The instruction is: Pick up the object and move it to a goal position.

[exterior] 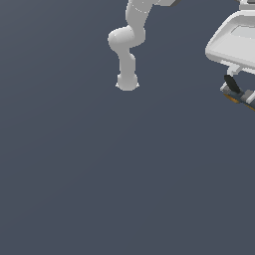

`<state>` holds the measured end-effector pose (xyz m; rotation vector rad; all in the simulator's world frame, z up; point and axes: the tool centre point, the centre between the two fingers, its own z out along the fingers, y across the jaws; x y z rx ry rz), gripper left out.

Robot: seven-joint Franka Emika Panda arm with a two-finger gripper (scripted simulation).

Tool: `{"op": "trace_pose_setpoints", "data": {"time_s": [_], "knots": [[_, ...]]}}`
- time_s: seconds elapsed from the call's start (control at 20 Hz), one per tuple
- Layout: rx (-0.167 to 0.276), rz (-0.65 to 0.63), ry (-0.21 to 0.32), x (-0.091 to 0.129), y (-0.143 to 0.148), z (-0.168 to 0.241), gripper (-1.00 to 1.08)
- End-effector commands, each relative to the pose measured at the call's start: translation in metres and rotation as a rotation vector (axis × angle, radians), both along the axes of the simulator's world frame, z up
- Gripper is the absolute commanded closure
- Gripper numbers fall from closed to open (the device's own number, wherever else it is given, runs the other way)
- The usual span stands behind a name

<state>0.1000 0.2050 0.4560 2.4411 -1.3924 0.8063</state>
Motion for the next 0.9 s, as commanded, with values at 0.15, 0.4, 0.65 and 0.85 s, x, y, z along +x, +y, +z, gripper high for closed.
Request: {"op": "trace_pose_setpoints", "data": {"time_s": [0.15, 0.4, 0.65, 0.85], "knots": [[-0.009, -0.025, -0.015, 0.004, 0.009, 0.013, 1.08], [-0.013, -0.037, -0.022, 0.006, 0.013, 0.019, 1.08], [-0.015, -0.042, -0.025, 0.007, 0.015, 0.021, 1.08], [-0.016, -0.043, -0.025, 0.007, 0.015, 0.022, 1.08]]}}
